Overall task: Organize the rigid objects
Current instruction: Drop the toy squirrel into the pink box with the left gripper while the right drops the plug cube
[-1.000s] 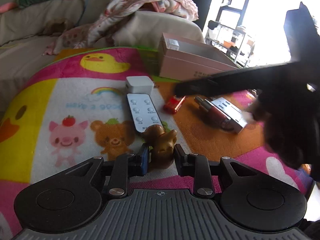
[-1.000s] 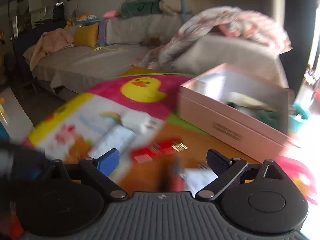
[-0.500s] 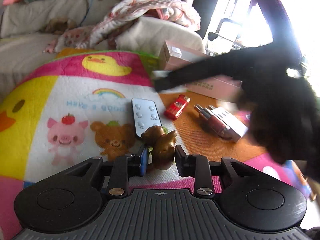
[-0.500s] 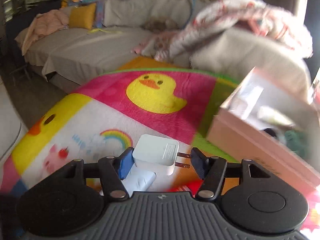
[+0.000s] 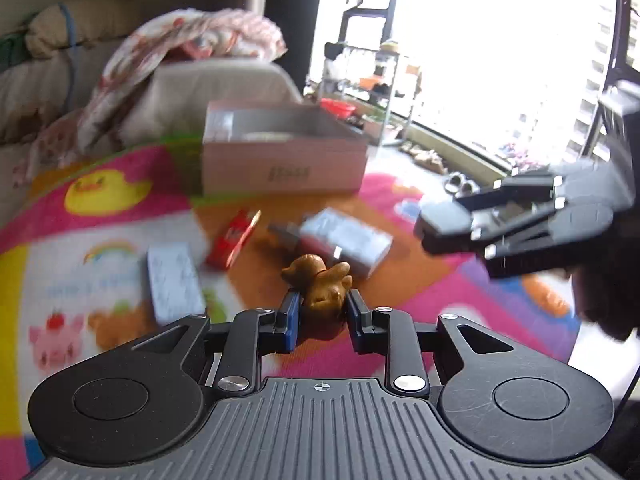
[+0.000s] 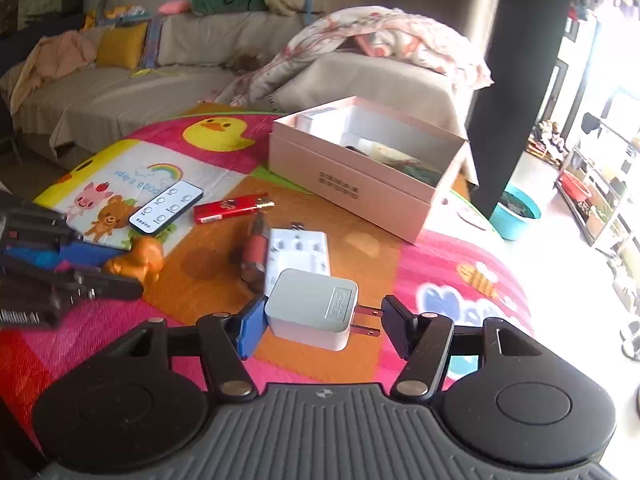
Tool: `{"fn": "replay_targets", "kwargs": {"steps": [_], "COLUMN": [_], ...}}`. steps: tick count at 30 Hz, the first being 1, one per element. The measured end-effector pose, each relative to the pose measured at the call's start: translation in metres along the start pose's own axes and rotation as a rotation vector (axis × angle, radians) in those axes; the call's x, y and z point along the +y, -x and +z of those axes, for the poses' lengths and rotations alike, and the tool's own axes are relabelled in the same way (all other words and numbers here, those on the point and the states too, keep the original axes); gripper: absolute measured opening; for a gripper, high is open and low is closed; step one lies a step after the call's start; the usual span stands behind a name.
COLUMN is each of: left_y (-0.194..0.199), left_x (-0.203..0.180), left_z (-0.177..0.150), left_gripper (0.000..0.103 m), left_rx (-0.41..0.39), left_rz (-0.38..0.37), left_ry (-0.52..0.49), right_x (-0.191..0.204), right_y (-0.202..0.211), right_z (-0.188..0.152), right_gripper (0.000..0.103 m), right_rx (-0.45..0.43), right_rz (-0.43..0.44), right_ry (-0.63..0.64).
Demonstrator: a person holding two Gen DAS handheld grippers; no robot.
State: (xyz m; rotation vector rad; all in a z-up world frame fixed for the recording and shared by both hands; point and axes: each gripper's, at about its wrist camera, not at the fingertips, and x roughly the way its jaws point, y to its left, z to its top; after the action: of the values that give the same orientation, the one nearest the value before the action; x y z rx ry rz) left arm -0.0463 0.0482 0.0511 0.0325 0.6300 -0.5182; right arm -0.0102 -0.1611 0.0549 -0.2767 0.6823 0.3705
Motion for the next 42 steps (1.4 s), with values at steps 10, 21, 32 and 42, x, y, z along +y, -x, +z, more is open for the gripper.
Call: {"fn": "replay_targets", "kwargs": {"steps": [10, 21, 32, 42], "left_y": [-0.047, -0.136, -0.132, -0.115], "left_x": [0.037, 0.092, 0.153, 0.161], "left_z": [0.186, 0.200, 0.103, 0.074], "left_gripper": [0.028, 0.029, 0.029, 0.033], "left_rx": [-0.253, -0.191, -0.136, -0.171], "left_rz": [-0.046, 0.028, -0.018, -0.016], "left_ry": [0.035, 0.140, 0.414, 0.494], "right_x": [-0.047, -0.077, -0.106, -0.074], "right_y": [0.021, -0.057, -0.137, -0.156], "right_z": [0.046, 0.107, 0.085, 0.104], "right_gripper": [0.062, 0.080, 0.038, 0.036], "right_rx": [-0.246, -0.275, -0.043, -0.058], "right_rz": [-0.060, -0.067, -0.059, -0.070], "right_ry": [-0.120, -0.210, -0.391, -0.095]}}
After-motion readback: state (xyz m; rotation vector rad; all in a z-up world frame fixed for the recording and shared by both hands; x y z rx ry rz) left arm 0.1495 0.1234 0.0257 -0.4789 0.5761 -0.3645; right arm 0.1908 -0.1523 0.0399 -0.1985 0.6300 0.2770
